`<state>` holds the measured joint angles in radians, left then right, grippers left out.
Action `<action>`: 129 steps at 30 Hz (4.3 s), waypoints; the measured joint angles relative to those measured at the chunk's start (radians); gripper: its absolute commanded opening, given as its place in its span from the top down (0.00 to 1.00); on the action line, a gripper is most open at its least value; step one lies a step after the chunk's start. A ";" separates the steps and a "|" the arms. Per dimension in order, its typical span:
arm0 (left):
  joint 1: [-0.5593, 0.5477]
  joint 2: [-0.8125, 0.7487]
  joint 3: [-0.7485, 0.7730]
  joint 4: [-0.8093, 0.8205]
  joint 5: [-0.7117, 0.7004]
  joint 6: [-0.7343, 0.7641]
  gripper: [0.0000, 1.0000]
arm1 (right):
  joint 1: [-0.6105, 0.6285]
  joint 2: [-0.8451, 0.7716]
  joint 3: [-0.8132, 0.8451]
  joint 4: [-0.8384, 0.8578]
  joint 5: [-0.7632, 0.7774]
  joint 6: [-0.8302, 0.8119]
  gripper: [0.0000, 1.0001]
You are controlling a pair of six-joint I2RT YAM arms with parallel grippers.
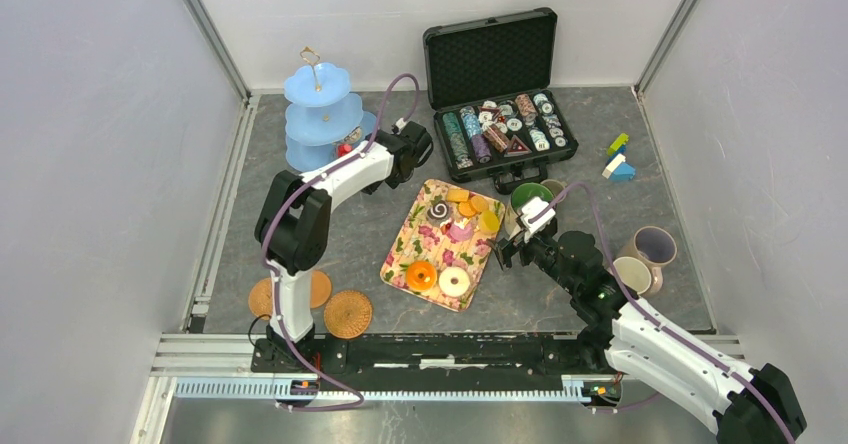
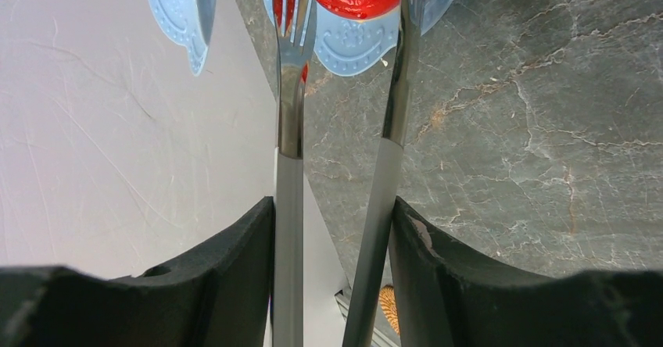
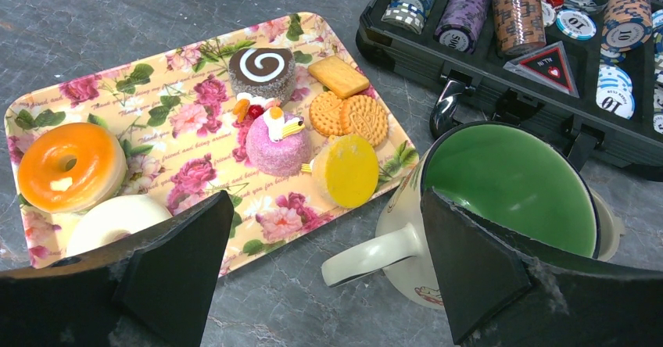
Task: Serve the afternoon tea
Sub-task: Place the desert on the desert table, then pick up the desert from the tray.
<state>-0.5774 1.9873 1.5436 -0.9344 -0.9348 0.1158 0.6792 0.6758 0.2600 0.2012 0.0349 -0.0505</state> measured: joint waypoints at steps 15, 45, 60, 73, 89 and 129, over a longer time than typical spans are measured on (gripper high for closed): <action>0.002 -0.006 0.000 -0.001 0.000 -0.001 0.37 | 0.000 0.006 0.000 0.000 0.000 0.000 0.02; -0.344 -0.768 -0.193 -0.212 0.900 -0.262 0.41 | 0.000 0.023 0.000 0.000 0.000 0.001 0.02; -0.649 -0.607 -0.153 -0.454 0.637 -0.356 0.39 | 0.000 0.018 0.000 0.001 -0.005 0.001 0.02; -0.673 -0.511 -0.148 -0.459 0.625 -0.367 0.34 | 0.000 0.019 0.000 0.002 -0.007 0.001 0.02; -0.673 -0.443 -0.154 -0.446 0.631 -0.370 0.33 | 0.000 0.019 0.000 0.001 -0.008 0.001 0.02; -0.663 -0.408 -0.120 -0.485 0.401 -0.372 0.57 | 0.000 0.019 0.000 0.001 -0.008 0.001 0.02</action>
<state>-1.2404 1.5795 1.4239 -1.4193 -0.5343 -0.2565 0.6792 0.6949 0.2600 0.2024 0.0273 -0.0494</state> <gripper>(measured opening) 0.576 0.978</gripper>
